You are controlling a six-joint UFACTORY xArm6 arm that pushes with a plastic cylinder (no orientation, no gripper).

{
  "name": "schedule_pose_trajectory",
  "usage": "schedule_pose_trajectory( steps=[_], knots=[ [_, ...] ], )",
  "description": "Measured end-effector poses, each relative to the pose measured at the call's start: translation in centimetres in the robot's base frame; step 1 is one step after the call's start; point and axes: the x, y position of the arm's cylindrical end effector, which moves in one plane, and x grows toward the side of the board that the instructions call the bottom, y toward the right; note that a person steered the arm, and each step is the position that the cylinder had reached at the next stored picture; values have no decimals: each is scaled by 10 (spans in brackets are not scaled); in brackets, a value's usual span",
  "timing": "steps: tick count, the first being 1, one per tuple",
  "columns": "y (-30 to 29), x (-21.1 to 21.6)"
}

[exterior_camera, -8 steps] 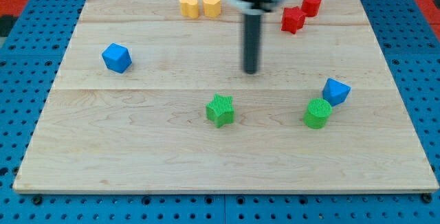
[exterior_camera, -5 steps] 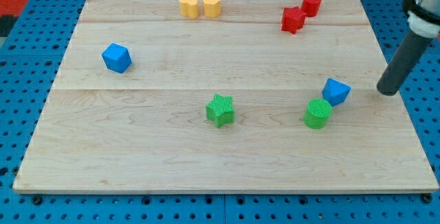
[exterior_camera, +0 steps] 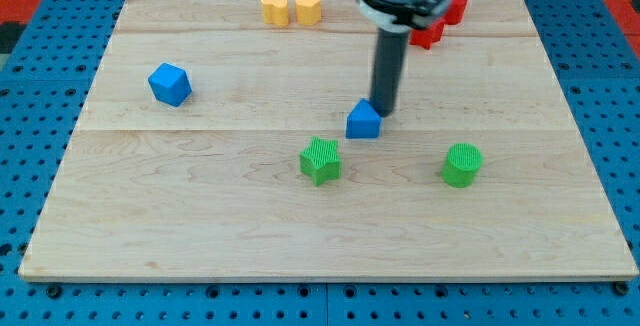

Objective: Push the blue triangle into the blue cube

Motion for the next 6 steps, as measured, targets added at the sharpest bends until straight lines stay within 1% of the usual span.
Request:
schedule_pose_trajectory(
  steps=[1, 2, 3, 4, 5, 6],
  knots=[
    [-36, 11],
    [7, 9],
    [36, 32],
    [29, 65],
    [-32, 64],
    [-92, 37]
  ],
)
